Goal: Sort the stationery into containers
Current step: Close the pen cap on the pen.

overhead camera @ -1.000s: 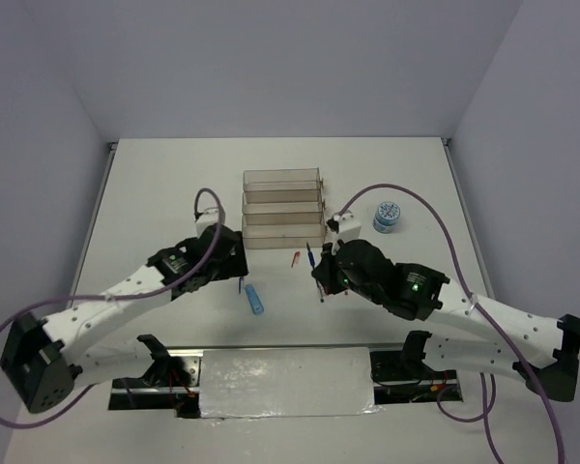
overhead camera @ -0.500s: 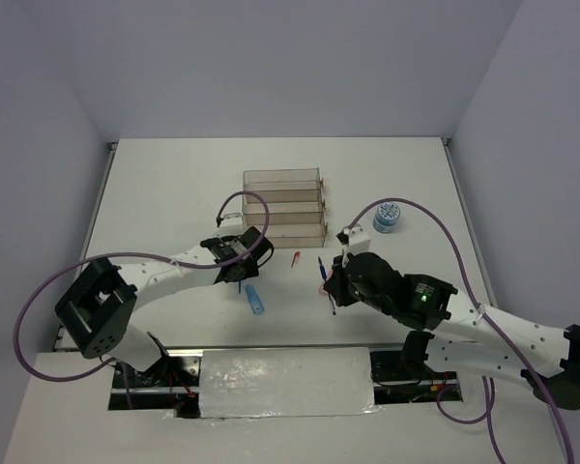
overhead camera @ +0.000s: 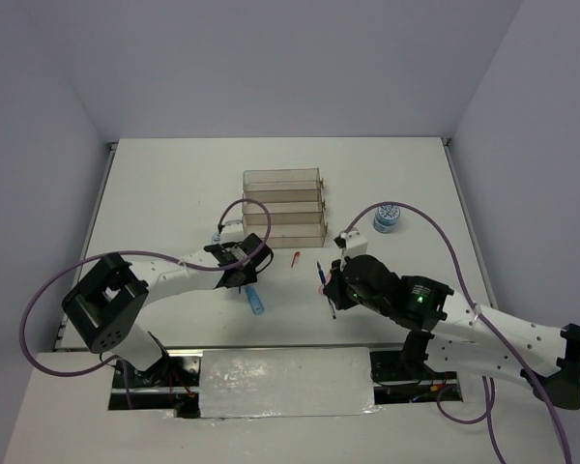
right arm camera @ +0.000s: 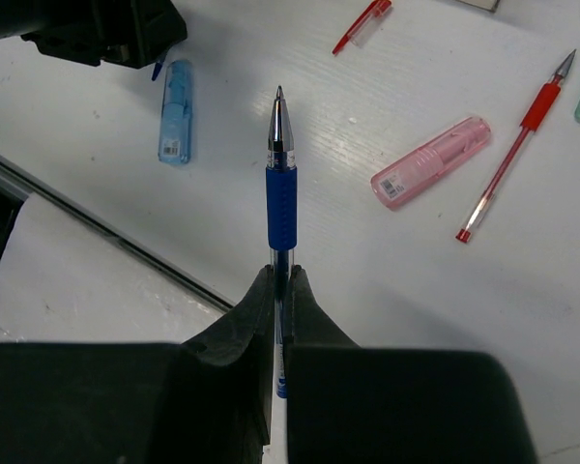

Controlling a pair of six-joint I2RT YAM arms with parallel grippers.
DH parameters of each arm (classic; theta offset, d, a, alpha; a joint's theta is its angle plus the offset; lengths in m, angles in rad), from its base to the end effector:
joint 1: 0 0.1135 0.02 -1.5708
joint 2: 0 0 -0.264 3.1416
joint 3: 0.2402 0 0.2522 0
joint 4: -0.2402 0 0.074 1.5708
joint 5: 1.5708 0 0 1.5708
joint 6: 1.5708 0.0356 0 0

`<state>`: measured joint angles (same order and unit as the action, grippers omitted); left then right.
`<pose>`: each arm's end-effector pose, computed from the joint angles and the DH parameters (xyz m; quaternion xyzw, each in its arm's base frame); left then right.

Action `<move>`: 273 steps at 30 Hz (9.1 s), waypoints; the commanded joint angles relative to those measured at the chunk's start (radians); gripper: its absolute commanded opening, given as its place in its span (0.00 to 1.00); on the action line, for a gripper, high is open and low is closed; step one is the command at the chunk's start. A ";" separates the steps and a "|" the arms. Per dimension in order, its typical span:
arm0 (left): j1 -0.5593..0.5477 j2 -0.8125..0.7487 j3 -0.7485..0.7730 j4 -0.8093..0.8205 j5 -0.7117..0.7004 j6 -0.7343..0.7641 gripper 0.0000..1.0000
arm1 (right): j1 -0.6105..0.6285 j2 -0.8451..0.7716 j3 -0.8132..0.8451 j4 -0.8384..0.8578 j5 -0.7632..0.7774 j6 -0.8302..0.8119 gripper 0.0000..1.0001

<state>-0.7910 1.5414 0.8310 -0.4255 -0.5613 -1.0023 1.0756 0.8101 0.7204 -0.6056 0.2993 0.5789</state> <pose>0.2110 -0.1864 0.1687 -0.1584 0.9267 0.0069 0.3407 0.0902 0.1448 0.2733 -0.1589 0.8836 0.2171 0.3831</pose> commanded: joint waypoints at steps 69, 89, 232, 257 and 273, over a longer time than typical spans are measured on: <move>-0.057 -0.374 -0.109 0.037 0.020 -0.024 0.00 | 0.003 0.038 -0.157 0.403 -0.146 -0.007 0.00; -0.062 -0.865 -0.346 0.686 0.215 0.037 0.00 | 0.168 0.259 -0.203 1.047 -0.190 0.205 0.00; -0.062 -0.945 -0.484 0.751 0.325 0.001 0.00 | -0.023 0.270 -0.055 1.115 -0.216 -0.113 0.00; -0.062 -0.958 -0.415 0.558 0.244 0.057 0.00 | -0.160 0.282 0.001 1.046 -0.334 -0.214 0.00; -0.062 -0.888 -0.095 0.467 0.162 0.366 0.99 | -0.065 0.313 -0.101 0.974 -0.341 -0.211 0.00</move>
<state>-0.8490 0.5964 0.6739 -0.0311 -0.3992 -0.7151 0.9825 1.1091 0.6167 0.3573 -0.0807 0.3519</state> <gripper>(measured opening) 0.993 0.033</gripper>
